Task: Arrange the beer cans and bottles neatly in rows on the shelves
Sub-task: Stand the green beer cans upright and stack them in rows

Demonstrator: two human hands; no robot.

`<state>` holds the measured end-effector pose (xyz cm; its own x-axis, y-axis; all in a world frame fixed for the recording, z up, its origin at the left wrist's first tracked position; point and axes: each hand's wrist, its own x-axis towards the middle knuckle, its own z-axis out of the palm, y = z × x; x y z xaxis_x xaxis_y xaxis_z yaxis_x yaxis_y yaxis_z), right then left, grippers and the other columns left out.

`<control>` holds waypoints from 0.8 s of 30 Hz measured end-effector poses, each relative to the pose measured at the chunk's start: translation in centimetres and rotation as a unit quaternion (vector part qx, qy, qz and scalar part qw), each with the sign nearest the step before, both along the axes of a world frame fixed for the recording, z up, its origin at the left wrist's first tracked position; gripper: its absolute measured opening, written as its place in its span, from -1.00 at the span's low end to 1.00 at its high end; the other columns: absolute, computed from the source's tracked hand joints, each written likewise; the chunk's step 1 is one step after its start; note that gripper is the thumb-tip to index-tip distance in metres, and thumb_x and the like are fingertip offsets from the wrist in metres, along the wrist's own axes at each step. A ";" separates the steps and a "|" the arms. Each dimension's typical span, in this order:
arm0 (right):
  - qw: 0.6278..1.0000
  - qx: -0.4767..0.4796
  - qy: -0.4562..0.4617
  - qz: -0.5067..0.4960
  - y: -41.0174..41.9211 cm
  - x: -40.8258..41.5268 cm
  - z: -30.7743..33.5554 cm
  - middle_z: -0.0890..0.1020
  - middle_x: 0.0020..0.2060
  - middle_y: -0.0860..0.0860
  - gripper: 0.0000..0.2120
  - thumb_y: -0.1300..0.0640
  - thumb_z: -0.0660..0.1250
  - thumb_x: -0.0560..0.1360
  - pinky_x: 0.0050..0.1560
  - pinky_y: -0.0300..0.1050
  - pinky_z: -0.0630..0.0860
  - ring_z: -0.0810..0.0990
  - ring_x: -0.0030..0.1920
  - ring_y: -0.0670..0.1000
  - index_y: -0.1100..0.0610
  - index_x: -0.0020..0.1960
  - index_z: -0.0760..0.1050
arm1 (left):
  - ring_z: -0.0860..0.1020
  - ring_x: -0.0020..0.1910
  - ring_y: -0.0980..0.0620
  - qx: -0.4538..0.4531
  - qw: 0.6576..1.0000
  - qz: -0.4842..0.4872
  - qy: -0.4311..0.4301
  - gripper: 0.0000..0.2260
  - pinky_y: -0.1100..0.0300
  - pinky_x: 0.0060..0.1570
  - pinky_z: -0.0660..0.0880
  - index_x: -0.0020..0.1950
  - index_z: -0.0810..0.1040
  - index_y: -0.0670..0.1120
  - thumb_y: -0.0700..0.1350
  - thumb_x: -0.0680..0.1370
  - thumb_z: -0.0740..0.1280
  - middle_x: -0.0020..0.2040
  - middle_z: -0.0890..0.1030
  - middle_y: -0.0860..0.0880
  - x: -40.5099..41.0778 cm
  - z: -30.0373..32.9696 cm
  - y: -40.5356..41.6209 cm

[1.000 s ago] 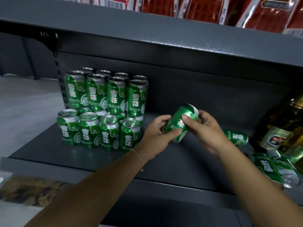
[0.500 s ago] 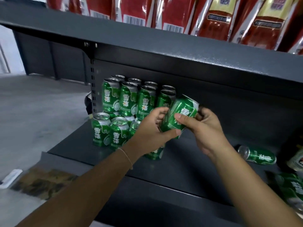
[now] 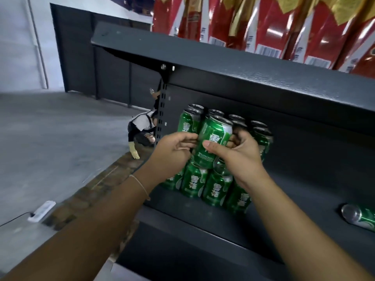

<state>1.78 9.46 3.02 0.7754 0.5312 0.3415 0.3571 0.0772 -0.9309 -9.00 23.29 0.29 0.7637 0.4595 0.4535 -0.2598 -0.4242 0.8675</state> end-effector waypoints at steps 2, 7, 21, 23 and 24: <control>1.000 -0.007 -0.012 -0.001 1.6 -0.3 -0.3 0.61 -0.23 -0.13 -0.56 0.23 0.64 0.29 -0.23 -0.38 0.52 0.61 -0.24 -0.27 0.16 0.06 0.50 | 0.62 -0.04 0.21 -0.012 1.000 0.004 -0.001 -0.58 0.38 0.03 0.53 0.28 0.50 -0.26 -0.54 0.48 0.18 0.04 0.61 -0.08 -0.6 -0.1 1.5; 0.999 -0.026 -0.033 -0.006 4.8 -1.1 -0.6 0.56 -0.18 -0.13 -0.60 0.24 0.61 0.34 -0.29 -0.47 0.47 0.61 -0.25 -0.36 0.03 0.02 0.46 | 0.60 -0.03 0.16 -0.038 0.999 0.016 0.008 -0.60 0.34 0.02 0.55 0.28 0.50 -0.25 -0.51 0.49 0.21 0.07 0.62 -0.10 -1.3 -0.1 4.0; 0.993 -0.065 -0.079 -0.066 8.6 -0.9 -2.0 0.63 0.07 -0.10 -0.16 0.00 0.66 0.25 0.12 -0.10 0.62 0.61 0.08 -0.11 0.13 0.43 0.39 | 0.60 -0.10 0.28 -0.087 0.996 -0.001 0.028 -0.54 0.47 -0.21 0.49 0.26 0.49 -0.08 -0.51 0.49 0.18 0.02 0.58 0.09 -1.7 -0.5 5.9; 0.991 -0.072 -0.087 -0.073 8.8 -0.8 -2.1 0.61 0.11 -0.07 -0.10 -0.02 0.66 0.25 0.17 -0.07 0.60 0.58 0.12 -0.10 0.14 0.47 0.34 | 0.57 -0.03 0.24 -0.084 0.996 -0.002 0.032 -0.53 0.48 -0.19 0.49 0.27 0.49 -0.09 -0.51 0.49 0.17 0.03 0.57 0.08 -1.8 -0.5 6.1; 0.991 -0.073 -0.084 -0.075 8.9 -0.9 -2.1 0.61 0.12 -0.07 -0.08 -0.03 0.66 0.24 0.18 -0.05 0.60 0.58 0.13 -0.09 0.14 0.48 0.34 | 0.55 -0.01 0.25 -0.081 0.996 -0.003 0.036 -0.53 0.50 -0.19 0.48 0.28 0.48 -0.10 -0.51 0.49 0.17 0.03 0.56 0.11 -1.7 -0.6 6.2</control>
<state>0.89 18.31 0.87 0.7879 0.4679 0.4004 0.5055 -0.1200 -0.8544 -10.73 29.44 -0.27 0.7952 0.5169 0.3169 -0.1960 -0.2754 0.9411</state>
